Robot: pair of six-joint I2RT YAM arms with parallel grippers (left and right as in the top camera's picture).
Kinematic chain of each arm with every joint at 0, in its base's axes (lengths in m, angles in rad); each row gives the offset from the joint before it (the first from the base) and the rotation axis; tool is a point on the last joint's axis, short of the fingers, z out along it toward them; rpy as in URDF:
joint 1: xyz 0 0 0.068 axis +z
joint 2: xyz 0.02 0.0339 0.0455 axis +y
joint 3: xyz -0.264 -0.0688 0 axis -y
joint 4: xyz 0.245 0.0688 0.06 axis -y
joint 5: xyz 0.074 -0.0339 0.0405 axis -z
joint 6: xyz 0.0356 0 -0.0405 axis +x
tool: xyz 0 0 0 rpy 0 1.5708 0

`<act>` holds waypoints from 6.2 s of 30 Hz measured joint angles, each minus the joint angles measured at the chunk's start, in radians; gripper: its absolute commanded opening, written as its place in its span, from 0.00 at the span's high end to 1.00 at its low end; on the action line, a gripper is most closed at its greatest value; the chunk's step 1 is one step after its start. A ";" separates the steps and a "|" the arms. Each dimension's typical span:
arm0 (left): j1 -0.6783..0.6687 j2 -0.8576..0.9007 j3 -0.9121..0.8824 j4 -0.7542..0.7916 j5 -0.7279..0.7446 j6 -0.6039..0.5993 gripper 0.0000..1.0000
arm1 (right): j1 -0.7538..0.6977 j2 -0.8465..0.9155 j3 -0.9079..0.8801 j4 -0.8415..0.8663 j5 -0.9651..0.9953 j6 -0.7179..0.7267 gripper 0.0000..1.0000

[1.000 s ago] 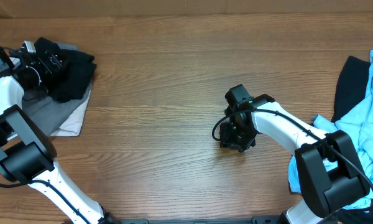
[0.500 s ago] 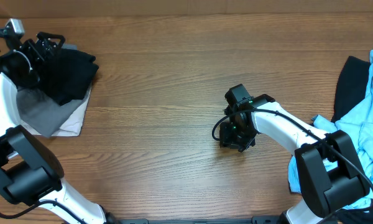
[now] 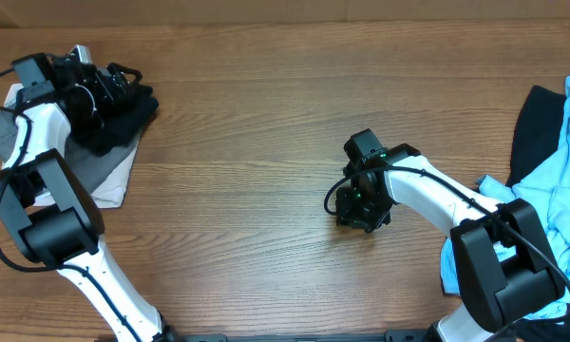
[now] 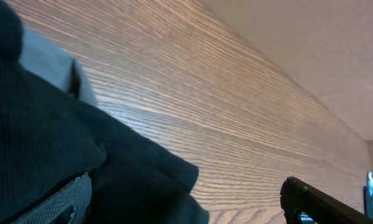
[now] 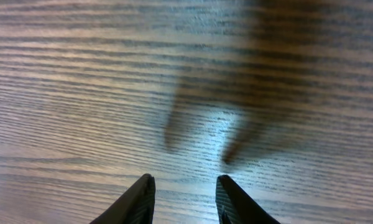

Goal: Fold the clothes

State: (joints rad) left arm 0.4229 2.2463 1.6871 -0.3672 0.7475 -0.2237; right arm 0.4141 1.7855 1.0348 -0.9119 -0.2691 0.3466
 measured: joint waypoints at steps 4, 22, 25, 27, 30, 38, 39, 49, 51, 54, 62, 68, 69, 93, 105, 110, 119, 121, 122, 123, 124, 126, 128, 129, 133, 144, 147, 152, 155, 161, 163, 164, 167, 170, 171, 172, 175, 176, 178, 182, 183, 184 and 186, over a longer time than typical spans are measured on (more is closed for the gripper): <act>0.003 0.000 0.003 -0.007 0.005 -0.011 0.00 | 0.000 0.000 0.000 -0.010 0.000 0.000 0.64; -0.146 -0.525 -0.005 -0.473 -0.224 0.093 0.00 | -0.132 0.007 0.176 0.010 -0.004 -0.008 0.00; -0.285 -0.522 -0.003 -0.679 -0.345 0.122 0.00 | -0.204 0.007 0.277 -0.018 -0.004 -0.014 0.00; -0.370 -0.502 -0.009 -0.825 -0.427 0.131 0.00 | -0.253 0.007 0.339 -0.069 -0.004 -0.036 0.00; -0.454 -0.488 -0.016 -0.967 -0.532 0.129 0.00 | -0.320 0.006 0.412 -0.168 -0.003 -0.079 0.00; -0.498 -0.572 -0.023 -1.060 -0.683 0.095 0.00 | -0.435 -0.055 0.432 -0.286 0.013 -0.119 0.00; -0.498 -0.600 -0.030 -1.059 -0.690 0.092 0.00 | -0.436 -0.079 0.423 -0.281 0.016 -0.119 0.00; -0.500 -1.255 -0.378 -0.827 -0.717 0.080 0.00 | -0.379 -0.661 0.037 -0.030 0.135 -0.093 0.00; -0.500 -1.411 -0.478 -0.753 -0.727 0.068 0.00 | -0.349 -0.858 -0.074 0.036 0.182 -0.086 0.00; -0.500 -1.635 -0.583 -0.684 -0.745 0.061 0.00 | -0.334 -1.139 -0.183 0.098 0.234 -0.082 0.00; -0.500 -1.918 -0.621 -0.760 -0.764 0.053 0.00 | -0.334 -1.497 -0.220 0.042 0.281 -0.077 0.00; -0.500 -1.942 -0.628 -0.929 -0.768 0.046 0.00 | -0.334 -1.513 -0.229 -0.081 0.286 -0.077 0.00; -0.500 -1.943 -0.633 -0.941 -0.768 0.044 0.00 | -0.334 -1.513 -0.231 -0.101 0.287 -0.076 0.00; -0.500 -1.942 -0.636 -0.945 -0.768 0.042 0.00 | -0.334 -1.532 -0.365 -0.086 0.269 -0.064 0.00; -0.500 -1.942 -0.638 -0.945 -0.768 0.042 0.00 | -0.334 -1.771 -0.783 0.432 0.224 -0.205 0.00; -0.500 -1.942 -0.638 -0.945 -0.768 0.042 0.00 | -0.334 -1.771 -0.857 0.579 0.221 -0.379 0.00; -0.500 -1.942 -0.638 -0.945 -0.768 0.043 0.00 | -0.334 -1.773 -1.008 0.797 0.221 -0.602 0.00; -0.500 -1.942 -0.638 -0.945 -0.768 0.042 0.00 | -0.334 -1.773 -1.013 0.824 0.220 -0.602 0.00; -0.500 -1.942 -0.638 -0.945 -0.768 0.042 0.00 | -0.334 -1.773 -1.014 0.835 0.220 -0.601 0.00; -0.500 -1.942 -0.638 -0.945 -0.768 0.042 0.00 | -0.334 -1.773 -1.016 0.848 0.221 -0.600 0.00; -0.500 -1.942 -0.638 -0.945 -0.768 0.042 0.00 | -0.334 -1.773 -1.016 0.863 0.221 -0.597 0.00; -0.500 -1.942 -0.638 -0.945 -0.768 0.042 0.00 | -0.334 -1.773 -1.016 0.913 0.220 -0.594 0.00; -0.500 -1.942 -0.638 -0.945 -0.768 0.042 0.00 | -0.334 -1.773 -1.016 0.945 0.220 -0.590 0.00; -0.500 -1.942 -0.638 -0.945 -0.768 0.042 0.00 | -0.334 -1.773 -1.016 0.943 0.220 -0.588 0.00; -0.500 -1.942 -0.638 -0.945 -0.768 0.042 0.00 | -0.334 -1.773 -1.016 0.830 0.221 -0.542 0.00; -0.500 -1.942 -0.638 -0.945 -0.768 0.042 0.00 | -0.334 -1.773 -1.016 0.822 0.242 -0.455 0.00; -0.500 -1.942 -0.638 -0.945 -0.768 0.042 0.00 | -0.334 -1.773 -1.016 0.822 0.254 -0.432 0.00; -0.500 -1.942 -0.638 -0.945 -0.768 0.042 0.00 | -0.334 -1.773 -1.016 0.822 0.258 -0.417 0.00; -0.500 -1.942 -0.638 -0.945 -0.768 0.042 0.00 | -0.334 -1.773 -1.016 0.822 0.258 -0.413 0.00; -0.500 -1.942 -0.638 -0.945 -0.768 0.042 0.00 | -0.334 -1.773 -1.016 0.822 0.258 -0.409 0.00; -0.500 -1.942 -0.638 -0.945 -0.768 0.042 0.00 | -0.334 -1.773 -1.016 0.822 0.258 -0.409 0.00; -0.500 -1.942 -0.638 -0.945 -0.768 0.042 0.00 | -0.334 -1.773 -1.016 0.822 0.258 -0.410 0.00; -0.500 -1.942 -0.638 -0.945 -0.768 0.042 0.00 | -0.334 -1.773 -1.016 0.822 0.258 -0.409 0.00; -0.500 -1.942 -0.638 -0.945 -0.768 0.042 0.00 | -0.334 -1.773 -1.016 0.822 0.258 -0.409 0.00; -0.500 -1.942 -0.638 -0.945 -0.768 0.042 0.00 | -0.334 -1.773 -1.016 0.822 0.258 -0.409 0.00; -0.500 -1.942 -0.638 -0.945 -0.768 0.042 0.00 | -0.334 -1.773 -1.016 0.822 0.258 -0.409 0.00; -0.500 -1.942 -0.638 -0.945 -0.768 0.042 0.00 | -0.334 -1.773 -1.016 0.822 0.258 -0.409 0.00; -0.500 -1.942 -0.638 -0.945 -0.768 0.042 0.00 | -0.334 -1.773 -1.016 0.822 0.258 -0.409 0.00; -0.500 -1.942 -0.638 -0.945 -0.768 0.042 0.00 | -0.334 -1.773 -1.016 0.822 0.258 -0.409 0.00; -0.500 -1.942 -0.638 -0.945 -0.768 0.042 0.00 | -0.334 -1.773 -1.016 0.822 0.258 -0.409 0.00; -0.500 -1.942 -0.638 -0.945 -0.768 0.042 0.00 | -0.334 -1.773 -1.016 0.822 0.258 -0.409 0.00; -0.500 -1.942 -0.638 -0.944 -0.772 0.043 0.00 | -0.334 -1.773 -1.016 0.822 0.258 -0.409 0.00; -0.500 -1.945 -0.645 -0.908 -0.795 0.043 0.00 | -0.334 -1.773 -1.016 0.822 0.258 -0.409 0.00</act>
State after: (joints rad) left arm -0.0772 0.3016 1.0420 -1.2747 -0.0475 -0.1806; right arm 0.0803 0.0120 0.0185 -0.0898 -0.0113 -0.0620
